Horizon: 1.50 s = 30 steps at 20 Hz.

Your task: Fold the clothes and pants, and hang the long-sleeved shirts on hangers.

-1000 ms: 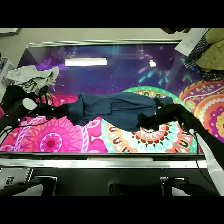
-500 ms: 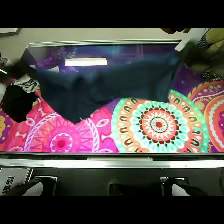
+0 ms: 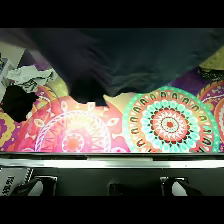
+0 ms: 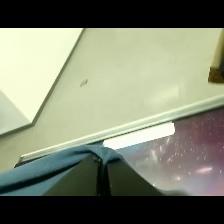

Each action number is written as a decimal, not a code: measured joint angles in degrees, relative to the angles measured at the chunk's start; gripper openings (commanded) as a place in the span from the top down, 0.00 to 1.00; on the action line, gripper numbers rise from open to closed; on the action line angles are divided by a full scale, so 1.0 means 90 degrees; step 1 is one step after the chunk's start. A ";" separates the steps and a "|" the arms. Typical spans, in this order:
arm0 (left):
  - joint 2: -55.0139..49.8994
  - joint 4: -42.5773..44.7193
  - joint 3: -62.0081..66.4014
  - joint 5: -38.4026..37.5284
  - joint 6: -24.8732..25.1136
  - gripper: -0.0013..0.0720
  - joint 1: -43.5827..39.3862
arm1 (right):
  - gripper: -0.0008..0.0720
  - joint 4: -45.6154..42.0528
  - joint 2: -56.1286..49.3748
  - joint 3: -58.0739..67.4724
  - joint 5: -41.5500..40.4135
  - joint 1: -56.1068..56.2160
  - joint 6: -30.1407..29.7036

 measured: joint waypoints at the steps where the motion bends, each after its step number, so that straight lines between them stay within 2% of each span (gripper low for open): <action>1: 0.0153 0.0010 0.0027 0.0017 0.0000 0.96 0.0019 | 0.94 -0.0010 0.0177 0.0039 -0.0015 -0.0017 0.0000; 6: 0.0449 0.0022 0.0051 0.0007 -0.0007 0.96 0.0053 | 0.94 -0.0007 0.0726 0.0102 -0.0109 -0.0058 0.0112; 11: -0.0299 -0.0024 -0.0406 -0.0039 0.0180 0.96 0.0019 | 0.94 0.0010 0.0313 -0.0495 -0.0537 0.0177 0.0510; 13: -0.0920 -0.0015 -0.0707 -0.0044 0.0396 0.96 -0.0092 | 0.94 -0.0092 -0.0134 -0.0964 -0.0699 0.0593 0.0556; 16: -0.2101 0.0005 -0.0993 0.0005 0.0687 0.96 -0.0369 | 0.94 -0.0937 -0.1171 -0.1656 -0.0699 0.1447 0.0561; 21: -0.4216 0.0017 -0.1137 0.0692 0.0869 0.96 -0.0935 | 0.94 -0.2103 -0.3206 -0.2067 0.0255 0.2193 0.0957; 26: -0.5586 -0.0005 -0.1163 0.1331 0.0911 0.96 -0.1455 | 0.93 -0.1940 -0.4619 -0.2135 0.1350 0.2341 0.1180; 27: -0.5765 -0.0007 -0.1166 0.1365 0.0911 0.96 -0.1547 | 0.88 -0.1872 -0.4787 -0.2142 0.1447 0.2351 0.1222; 28: -0.5892 -0.0017 -0.1166 0.1379 0.0911 0.90 -0.1620 | 0.84 -0.1824 -0.4913 -0.2144 0.1518 0.2358 0.1222; 29: -0.5986 -0.0032 -0.1166 0.1411 0.0911 0.70 -0.1685 | 0.74 -0.1778 -0.5008 -0.2147 0.1576 0.2363 0.1226; 30: -0.6042 -0.0046 -0.1166 0.1421 0.0889 0.42 -0.1729 | 0.64 -0.1734 -0.5066 -0.2144 0.1600 0.2363 0.1241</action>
